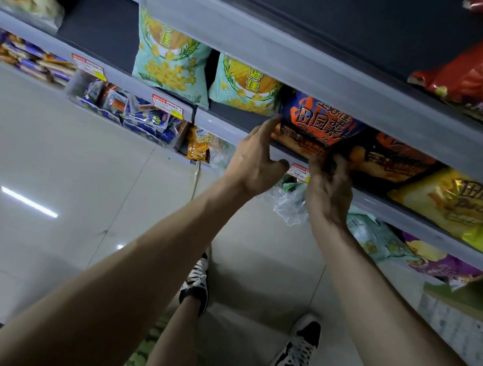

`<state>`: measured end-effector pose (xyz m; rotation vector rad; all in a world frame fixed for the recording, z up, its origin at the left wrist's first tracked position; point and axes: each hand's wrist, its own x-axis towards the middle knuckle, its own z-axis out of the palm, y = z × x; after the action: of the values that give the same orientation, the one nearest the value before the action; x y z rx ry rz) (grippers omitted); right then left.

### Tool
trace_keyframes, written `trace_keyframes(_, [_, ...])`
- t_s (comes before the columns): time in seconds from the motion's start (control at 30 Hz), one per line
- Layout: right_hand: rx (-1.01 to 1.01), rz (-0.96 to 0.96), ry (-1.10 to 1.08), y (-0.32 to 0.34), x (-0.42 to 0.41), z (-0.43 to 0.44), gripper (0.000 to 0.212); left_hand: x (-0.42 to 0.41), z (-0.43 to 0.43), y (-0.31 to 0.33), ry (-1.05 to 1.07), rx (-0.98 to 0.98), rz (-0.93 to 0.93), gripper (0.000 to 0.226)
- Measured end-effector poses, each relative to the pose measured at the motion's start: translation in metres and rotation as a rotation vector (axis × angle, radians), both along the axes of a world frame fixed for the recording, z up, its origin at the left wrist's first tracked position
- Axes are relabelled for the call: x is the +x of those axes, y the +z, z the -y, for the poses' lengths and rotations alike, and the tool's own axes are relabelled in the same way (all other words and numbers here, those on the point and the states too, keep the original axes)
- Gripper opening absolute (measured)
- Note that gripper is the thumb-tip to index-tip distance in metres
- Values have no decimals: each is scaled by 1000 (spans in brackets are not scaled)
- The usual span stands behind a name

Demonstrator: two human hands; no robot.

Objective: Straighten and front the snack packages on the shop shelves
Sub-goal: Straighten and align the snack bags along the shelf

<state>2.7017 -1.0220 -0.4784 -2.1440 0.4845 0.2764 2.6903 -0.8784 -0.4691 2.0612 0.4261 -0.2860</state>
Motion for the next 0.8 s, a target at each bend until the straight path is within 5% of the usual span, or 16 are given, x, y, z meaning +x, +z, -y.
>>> trace_keyframes(0.27, [-109,-85,264,37,-35,0,59,-57,-13,27,-32,146,-225,71])
trace_keyframes(0.47, [-292,-129,672,73,-69,-26,58,-107,-40,61,42,261,-260,63])
trace_keyframes(0.8, [-430,49,1064,131,-81,-169,52,-163,-160,133,127,372,-298,55])
